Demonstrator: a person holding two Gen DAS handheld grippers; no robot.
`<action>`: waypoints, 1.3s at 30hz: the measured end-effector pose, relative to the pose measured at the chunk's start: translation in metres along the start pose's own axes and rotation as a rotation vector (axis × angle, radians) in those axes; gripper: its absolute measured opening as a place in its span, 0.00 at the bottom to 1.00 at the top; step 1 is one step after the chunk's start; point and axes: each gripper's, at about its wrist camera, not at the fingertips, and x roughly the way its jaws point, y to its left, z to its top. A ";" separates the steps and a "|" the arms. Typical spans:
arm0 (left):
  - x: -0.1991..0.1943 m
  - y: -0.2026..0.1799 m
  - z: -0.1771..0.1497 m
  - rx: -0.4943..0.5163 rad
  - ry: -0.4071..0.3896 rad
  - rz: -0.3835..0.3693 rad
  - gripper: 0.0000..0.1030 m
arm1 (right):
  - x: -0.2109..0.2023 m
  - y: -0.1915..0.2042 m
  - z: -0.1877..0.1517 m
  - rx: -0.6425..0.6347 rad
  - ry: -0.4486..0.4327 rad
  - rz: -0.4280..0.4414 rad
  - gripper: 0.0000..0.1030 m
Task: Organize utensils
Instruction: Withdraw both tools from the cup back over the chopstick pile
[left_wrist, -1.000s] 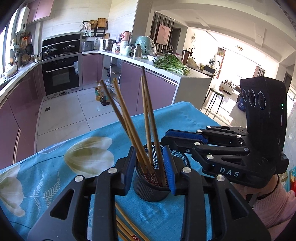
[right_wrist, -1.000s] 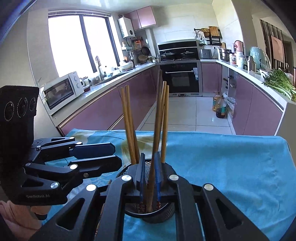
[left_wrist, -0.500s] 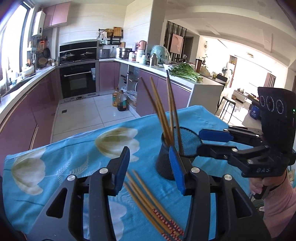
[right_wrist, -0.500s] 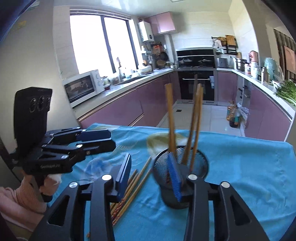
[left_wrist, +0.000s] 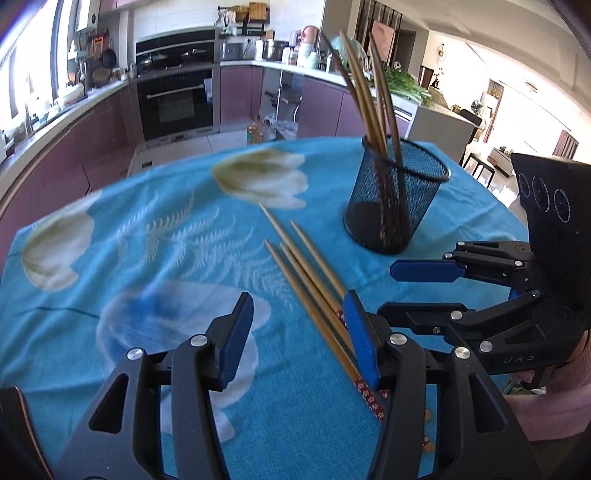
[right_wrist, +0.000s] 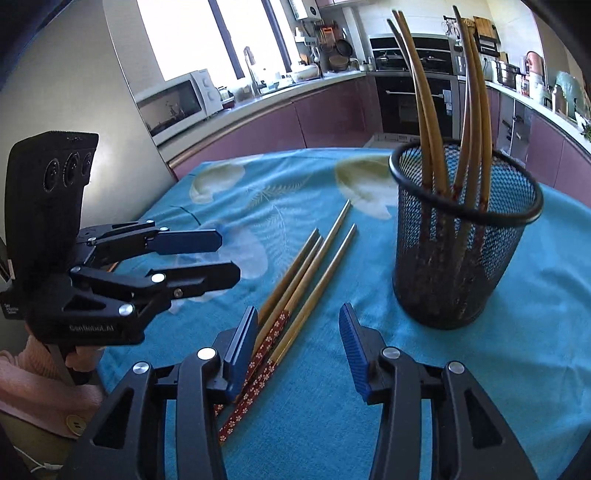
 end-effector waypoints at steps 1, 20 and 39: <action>0.003 0.001 -0.003 -0.004 0.011 -0.001 0.49 | 0.002 -0.001 0.001 0.004 0.005 0.000 0.43; 0.031 -0.010 -0.017 0.005 0.097 -0.002 0.49 | 0.008 -0.006 -0.011 0.022 0.040 -0.020 0.43; 0.035 -0.006 -0.018 0.008 0.110 0.030 0.37 | 0.016 0.002 -0.008 -0.016 0.048 -0.060 0.43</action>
